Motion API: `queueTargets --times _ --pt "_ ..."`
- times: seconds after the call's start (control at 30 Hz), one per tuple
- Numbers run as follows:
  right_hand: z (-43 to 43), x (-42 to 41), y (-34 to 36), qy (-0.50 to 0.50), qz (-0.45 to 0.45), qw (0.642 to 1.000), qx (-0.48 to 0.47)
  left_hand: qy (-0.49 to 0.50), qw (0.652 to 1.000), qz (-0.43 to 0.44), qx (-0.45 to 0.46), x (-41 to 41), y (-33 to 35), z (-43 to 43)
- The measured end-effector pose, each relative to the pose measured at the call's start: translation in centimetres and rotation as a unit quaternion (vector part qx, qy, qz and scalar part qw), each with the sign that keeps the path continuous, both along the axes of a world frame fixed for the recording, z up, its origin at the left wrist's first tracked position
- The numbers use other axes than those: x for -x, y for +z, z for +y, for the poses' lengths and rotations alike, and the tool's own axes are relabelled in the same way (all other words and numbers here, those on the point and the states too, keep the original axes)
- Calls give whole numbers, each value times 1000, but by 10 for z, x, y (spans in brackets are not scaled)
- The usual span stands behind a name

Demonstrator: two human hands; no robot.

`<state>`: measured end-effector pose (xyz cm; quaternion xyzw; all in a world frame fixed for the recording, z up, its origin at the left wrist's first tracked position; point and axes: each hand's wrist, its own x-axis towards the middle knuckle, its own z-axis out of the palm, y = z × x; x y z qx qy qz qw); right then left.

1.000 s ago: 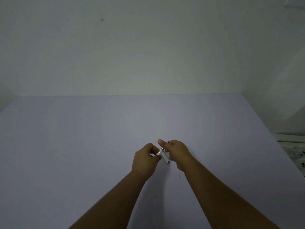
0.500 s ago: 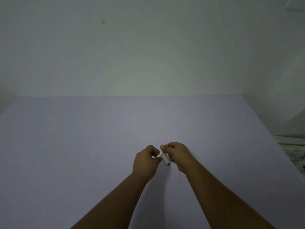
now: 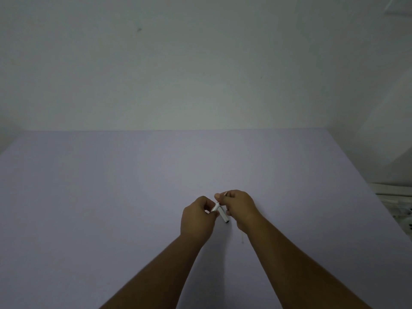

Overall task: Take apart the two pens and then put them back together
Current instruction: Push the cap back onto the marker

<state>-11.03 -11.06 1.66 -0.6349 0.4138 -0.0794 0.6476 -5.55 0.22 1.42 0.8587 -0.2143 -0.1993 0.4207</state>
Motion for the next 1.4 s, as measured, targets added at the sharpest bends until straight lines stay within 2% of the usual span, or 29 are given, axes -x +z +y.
queueTargets --times 0.13,0.33,0.47,0.57,0.67,0.8,0.97,1.07,1.13,1.2,1.3,1.4 --pt "-2 3 1 3 -1 1000 -12 -2 999 41 10 -2 1 0" --pt "-10 -3 9 34 -7 999 -23 -3 976 216 19 -15 5 3" --pt "-15 -11 4 39 -1 999 -13 6 970 242 21 -23 1 5" --pt "-23 -16 -12 3 68 993 100 40 967 253 13 -28 -7 9" --pt "-23 -18 -36 81 186 951 234 63 958 279 13 -34 -18 16" --pt "-15 -22 -64 141 259 914 280 71 945 320 22 -39 -27 22" --pt "-10 -25 -75 137 246 902 327 65 940 334 28 -42 -32 23" --pt "-14 -28 -70 120 222 927 279 60 940 336 29 -43 -33 23" --pt "-19 -31 -61 52 169 961 213 56 940 334 31 -43 -32 22" --pt "-23 -35 -50 -47 78 990 103 50 940 335 33 -42 -30 20" --pt "-28 -40 -34 -138 -24 989 -38 37 943 329 26 -37 -25 17" --pt "-30 -42 -25 -161 -64 979 -105 22 945 326 28 -32 -19 14"
